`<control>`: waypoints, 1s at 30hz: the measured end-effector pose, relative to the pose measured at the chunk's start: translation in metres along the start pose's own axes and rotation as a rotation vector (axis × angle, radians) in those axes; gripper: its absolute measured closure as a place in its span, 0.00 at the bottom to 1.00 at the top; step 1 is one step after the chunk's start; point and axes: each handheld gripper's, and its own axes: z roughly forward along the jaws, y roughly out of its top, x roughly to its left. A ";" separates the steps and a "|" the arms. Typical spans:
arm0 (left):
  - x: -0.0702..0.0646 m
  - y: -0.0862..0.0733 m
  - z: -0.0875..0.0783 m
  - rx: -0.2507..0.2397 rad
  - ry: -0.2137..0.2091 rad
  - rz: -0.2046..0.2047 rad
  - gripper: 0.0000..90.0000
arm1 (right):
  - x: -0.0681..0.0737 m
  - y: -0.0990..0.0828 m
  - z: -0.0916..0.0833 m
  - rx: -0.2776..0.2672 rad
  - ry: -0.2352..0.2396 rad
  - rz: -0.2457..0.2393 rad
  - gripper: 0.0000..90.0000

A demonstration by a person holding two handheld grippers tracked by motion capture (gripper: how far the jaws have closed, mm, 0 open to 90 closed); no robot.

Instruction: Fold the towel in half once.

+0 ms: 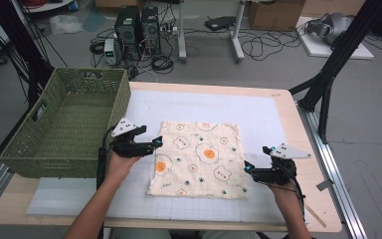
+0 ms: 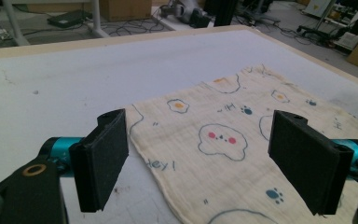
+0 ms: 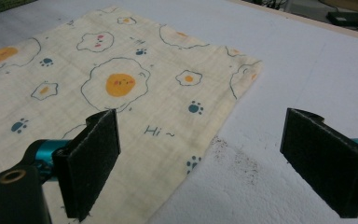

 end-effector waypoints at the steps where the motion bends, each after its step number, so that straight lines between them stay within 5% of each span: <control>1: 0.000 0.004 0.003 0.000 -0.003 -0.003 0.23 | 0.000 0.000 0.000 0.001 0.002 0.001 0.12; 12: 0.018 0.025 0.035 0.039 0.053 -0.035 0.21 | 0.001 0.001 0.003 0.004 0.012 -0.009 0.12; 16: 0.028 0.022 0.054 0.124 0.101 -0.014 0.27 | 0.002 0.000 0.003 0.009 0.018 -0.006 0.12; 25: 0.042 0.013 0.086 0.219 0.161 0.000 0.41 | 0.002 0.000 0.005 0.016 0.024 -0.007 0.12; 30: 0.040 0.010 0.101 0.251 0.195 0.059 0.46 | 0.002 0.000 0.006 0.017 0.025 -0.007 0.12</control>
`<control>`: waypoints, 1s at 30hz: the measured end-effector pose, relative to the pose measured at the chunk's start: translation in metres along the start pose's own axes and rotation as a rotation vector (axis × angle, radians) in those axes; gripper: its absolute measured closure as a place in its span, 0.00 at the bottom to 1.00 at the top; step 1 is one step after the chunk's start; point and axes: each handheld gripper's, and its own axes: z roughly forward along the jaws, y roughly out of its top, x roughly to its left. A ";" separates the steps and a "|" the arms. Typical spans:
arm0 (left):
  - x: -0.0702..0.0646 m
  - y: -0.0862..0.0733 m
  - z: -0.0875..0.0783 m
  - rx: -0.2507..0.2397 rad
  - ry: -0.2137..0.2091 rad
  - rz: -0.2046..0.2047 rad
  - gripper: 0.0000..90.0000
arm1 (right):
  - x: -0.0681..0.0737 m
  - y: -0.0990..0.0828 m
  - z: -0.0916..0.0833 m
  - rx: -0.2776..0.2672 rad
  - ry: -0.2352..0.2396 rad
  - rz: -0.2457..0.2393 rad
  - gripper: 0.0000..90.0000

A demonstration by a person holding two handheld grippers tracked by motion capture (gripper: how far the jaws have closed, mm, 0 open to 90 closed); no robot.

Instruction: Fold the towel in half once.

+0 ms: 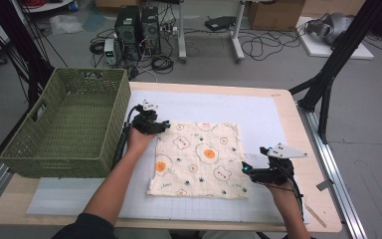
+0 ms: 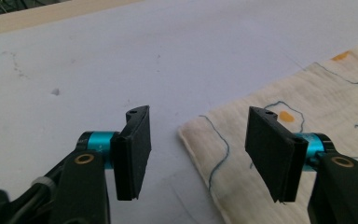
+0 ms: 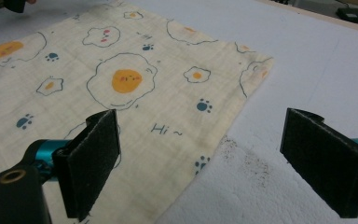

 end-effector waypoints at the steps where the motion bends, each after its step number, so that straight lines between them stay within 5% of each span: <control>1: 0.000 -0.003 0.003 0.020 0.010 0.005 0.46 | 0.000 0.000 0.000 0.001 0.000 0.000 0.12; 7: 0.000 -0.004 0.009 0.047 0.029 0.036 0.53 | -0.001 0.000 0.002 0.001 -0.001 0.004 0.12; 14: -0.006 -0.004 0.008 0.041 -0.026 0.107 0.90 | -0.008 0.006 0.016 0.041 -0.002 0.021 0.12; 22: -0.001 -0.005 0.005 0.021 -0.043 0.028 0.96 | -0.032 0.022 0.049 0.075 -0.035 0.069 0.12; 30: 0.002 -0.006 0.003 0.003 -0.057 -0.014 0.96 | -0.055 0.039 0.102 0.200 -0.036 0.094 0.17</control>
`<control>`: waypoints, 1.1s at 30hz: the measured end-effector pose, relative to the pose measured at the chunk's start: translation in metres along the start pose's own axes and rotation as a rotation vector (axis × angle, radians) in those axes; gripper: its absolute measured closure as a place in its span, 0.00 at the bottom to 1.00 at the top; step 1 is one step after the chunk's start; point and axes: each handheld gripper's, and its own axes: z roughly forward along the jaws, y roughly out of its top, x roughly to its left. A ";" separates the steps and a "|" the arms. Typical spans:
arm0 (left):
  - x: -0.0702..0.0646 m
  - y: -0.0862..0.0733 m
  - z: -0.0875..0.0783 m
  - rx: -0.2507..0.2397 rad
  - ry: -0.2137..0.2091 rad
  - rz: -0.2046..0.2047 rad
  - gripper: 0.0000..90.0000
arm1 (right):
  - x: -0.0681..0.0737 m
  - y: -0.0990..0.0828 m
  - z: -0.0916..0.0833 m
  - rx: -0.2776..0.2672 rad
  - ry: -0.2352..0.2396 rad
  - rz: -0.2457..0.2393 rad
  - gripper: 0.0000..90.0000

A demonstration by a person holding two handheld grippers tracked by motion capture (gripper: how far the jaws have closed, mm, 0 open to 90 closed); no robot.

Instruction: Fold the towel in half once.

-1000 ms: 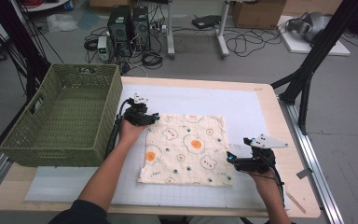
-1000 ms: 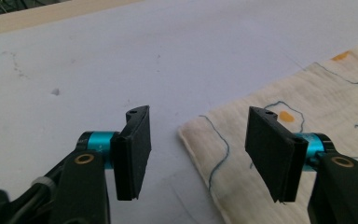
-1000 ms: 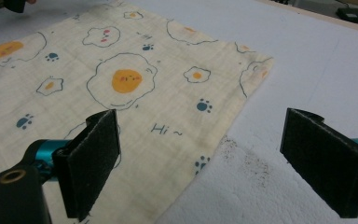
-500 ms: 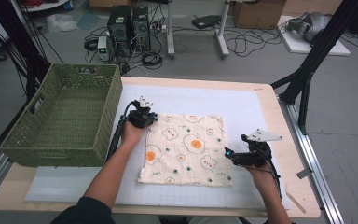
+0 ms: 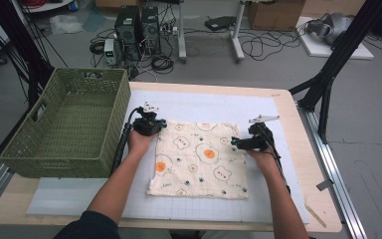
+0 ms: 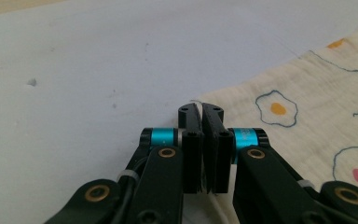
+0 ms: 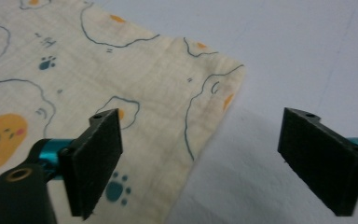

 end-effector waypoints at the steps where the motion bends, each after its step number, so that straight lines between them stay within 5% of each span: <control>1: 0.000 0.000 0.000 0.001 -0.002 0.002 0.96 | -0.001 0.003 0.006 0.012 -0.002 -0.005 0.17; 10: 0.000 0.000 0.000 0.016 -0.004 0.009 0.95 | -0.006 0.013 0.034 0.013 -0.028 0.021 0.31; 15: 0.000 -0.001 -0.001 0.029 -0.007 0.015 0.95 | -0.004 0.019 0.037 0.018 -0.034 -0.007 0.54; 21: 0.000 -0.002 -0.002 0.040 -0.010 0.026 0.96 | 0.002 0.025 0.039 0.045 0.035 -0.049 0.92; 25: 0.001 0.002 -0.007 0.022 0.031 0.067 0.96 | 0.007 0.027 0.038 0.053 0.015 -0.085 0.95; 30: 0.007 0.014 -0.021 -0.108 0.067 0.040 0.96 | 0.008 0.034 0.034 -0.002 -0.025 -0.097 0.95; 33: 0.012 0.023 -0.027 -0.117 0.061 0.013 0.96 | 0.011 0.045 0.029 -0.050 -0.049 -0.131 0.95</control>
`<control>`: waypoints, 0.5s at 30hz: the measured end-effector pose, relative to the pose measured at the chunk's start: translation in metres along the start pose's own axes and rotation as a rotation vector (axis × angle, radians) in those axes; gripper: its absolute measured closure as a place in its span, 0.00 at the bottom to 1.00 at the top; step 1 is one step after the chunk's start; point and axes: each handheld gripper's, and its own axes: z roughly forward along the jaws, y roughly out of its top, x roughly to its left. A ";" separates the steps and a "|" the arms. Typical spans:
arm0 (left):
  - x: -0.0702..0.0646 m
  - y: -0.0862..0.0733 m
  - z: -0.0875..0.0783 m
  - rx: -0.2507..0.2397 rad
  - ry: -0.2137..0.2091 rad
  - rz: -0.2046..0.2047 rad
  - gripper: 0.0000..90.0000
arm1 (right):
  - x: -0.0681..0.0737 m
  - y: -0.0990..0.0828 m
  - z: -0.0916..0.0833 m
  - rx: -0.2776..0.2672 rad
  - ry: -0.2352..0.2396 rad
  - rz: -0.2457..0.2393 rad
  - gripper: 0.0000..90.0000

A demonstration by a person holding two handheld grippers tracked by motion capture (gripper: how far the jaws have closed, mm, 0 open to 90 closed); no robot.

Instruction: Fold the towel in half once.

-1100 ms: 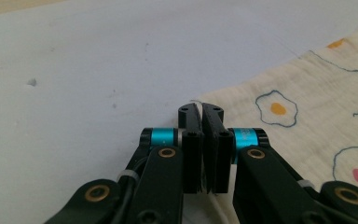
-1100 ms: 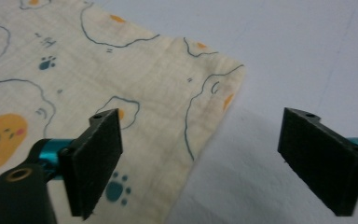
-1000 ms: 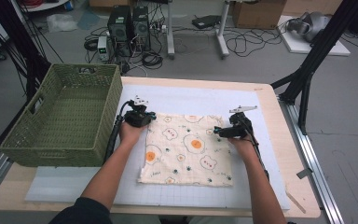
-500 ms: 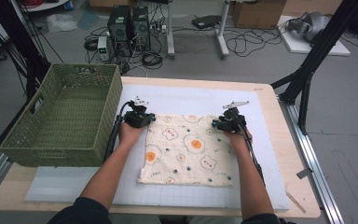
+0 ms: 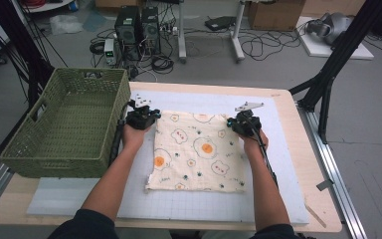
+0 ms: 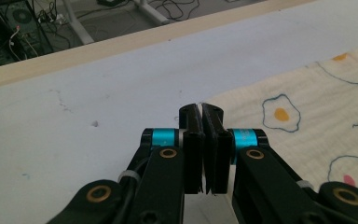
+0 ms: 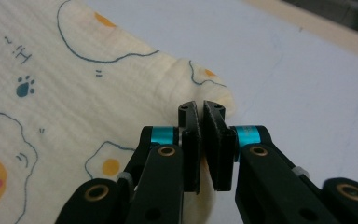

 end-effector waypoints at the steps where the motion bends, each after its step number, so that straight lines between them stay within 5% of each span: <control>1: 0.000 0.003 -0.002 -0.019 0.002 0.002 0.96 | 0.001 0.005 -0.003 -0.017 -0.005 -0.012 0.95; 4: 0.000 0.010 -0.010 -0.060 -0.011 0.007 0.96 | 0.002 0.010 -0.007 -0.035 -0.006 -0.011 0.95; 15: -0.011 0.004 -0.027 -0.078 -0.086 -0.005 0.96 | 0.005 0.008 -0.031 -0.069 0.028 -0.001 0.95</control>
